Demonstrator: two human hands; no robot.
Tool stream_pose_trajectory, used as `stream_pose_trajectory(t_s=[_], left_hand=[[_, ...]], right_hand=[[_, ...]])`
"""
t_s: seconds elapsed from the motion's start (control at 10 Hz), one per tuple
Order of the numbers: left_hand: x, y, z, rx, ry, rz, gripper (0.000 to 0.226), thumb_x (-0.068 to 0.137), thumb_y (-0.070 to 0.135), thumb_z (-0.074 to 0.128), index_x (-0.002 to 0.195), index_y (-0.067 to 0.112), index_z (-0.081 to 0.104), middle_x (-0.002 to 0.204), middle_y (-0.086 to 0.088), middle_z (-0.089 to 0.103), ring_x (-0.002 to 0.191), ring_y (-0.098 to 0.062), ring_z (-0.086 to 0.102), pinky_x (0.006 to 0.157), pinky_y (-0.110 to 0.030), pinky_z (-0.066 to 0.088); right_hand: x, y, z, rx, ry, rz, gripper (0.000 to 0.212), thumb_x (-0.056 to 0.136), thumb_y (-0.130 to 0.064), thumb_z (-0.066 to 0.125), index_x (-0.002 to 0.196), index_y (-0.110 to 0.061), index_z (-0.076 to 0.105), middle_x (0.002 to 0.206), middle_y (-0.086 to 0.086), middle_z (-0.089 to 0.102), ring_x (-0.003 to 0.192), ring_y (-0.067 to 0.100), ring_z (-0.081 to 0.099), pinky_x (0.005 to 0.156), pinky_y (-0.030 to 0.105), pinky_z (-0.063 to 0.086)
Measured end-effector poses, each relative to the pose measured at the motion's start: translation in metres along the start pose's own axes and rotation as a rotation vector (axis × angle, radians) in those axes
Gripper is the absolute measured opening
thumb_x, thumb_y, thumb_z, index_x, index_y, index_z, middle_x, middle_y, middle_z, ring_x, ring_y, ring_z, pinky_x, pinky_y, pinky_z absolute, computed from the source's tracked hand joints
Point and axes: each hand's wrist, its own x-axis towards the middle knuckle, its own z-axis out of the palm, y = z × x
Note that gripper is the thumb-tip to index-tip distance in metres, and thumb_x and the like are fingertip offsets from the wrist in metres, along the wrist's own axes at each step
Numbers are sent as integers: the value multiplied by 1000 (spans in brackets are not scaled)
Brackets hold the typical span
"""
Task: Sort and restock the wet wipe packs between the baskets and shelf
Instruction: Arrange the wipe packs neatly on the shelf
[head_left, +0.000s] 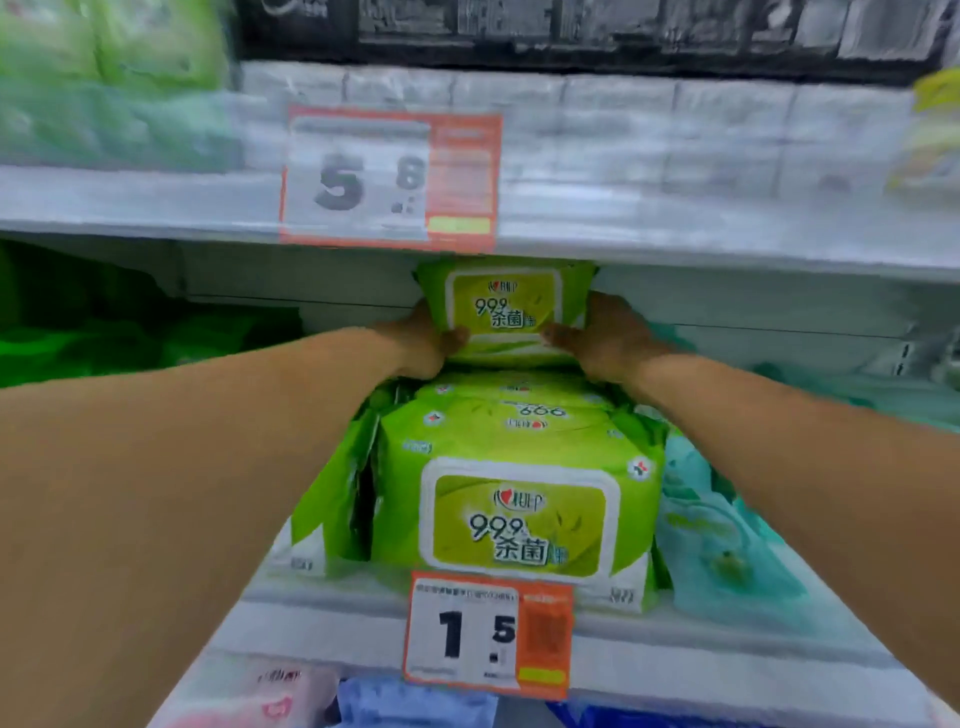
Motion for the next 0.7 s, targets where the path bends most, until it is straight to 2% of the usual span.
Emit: stream_pose_trajectory(t_s=[0.1,0.2,0.3,0.4,0.5,0.6,0.7], left_hand=[[16,-2,5,49,-8,2,74,95,49,53,154,14,23,149,-14,44,133,-34,46,112,-45,37],[63,-18,21,62,-19,101,87,82,71,45,153,28,20,155,-6,38,136,-30,43,113,-47,34],[73,-17,26,58,-62,124,75,93,57,49,155,25,20,156,-7,37,140,-31,39,115,-48,31],[42,-2,19,73,-33,119,65,100,49,45,155,27,19,155,-8,39,136,-32,43,111,-41,35],[29,-3,10,109,-87,131,73,91,64,44,151,25,31,152,-6,44,133,-29,47,111,-40,37],[-17,6,-12,190,-129,120,69,94,63,43,146,18,40,152,-10,42,133,-28,46,111,-35,36],[-87,14,-40,204,-28,110,52,106,38,35,147,5,36,154,-18,37,138,-31,40,103,-28,34]], right_hand=[[16,9,9,-98,15,29,52,96,-37,63,139,-8,52,141,16,55,127,33,52,99,32,41],[40,18,22,-139,1,113,56,93,-40,66,136,-5,53,139,17,56,126,34,54,95,31,43],[52,20,29,-138,-7,164,55,93,-41,67,135,-8,54,139,16,57,126,34,55,97,33,44],[55,20,33,-72,-39,205,57,95,-37,65,141,-8,48,143,16,53,130,35,51,104,36,42],[42,10,25,-68,-129,239,53,97,-35,59,139,-5,47,138,16,56,124,33,56,101,38,48],[16,-3,7,-69,-167,240,25,99,-29,53,105,-5,58,97,15,62,84,29,63,67,32,49],[-48,-27,-25,-106,-220,191,27,100,-25,50,114,-6,64,111,15,67,94,29,64,77,33,53]])
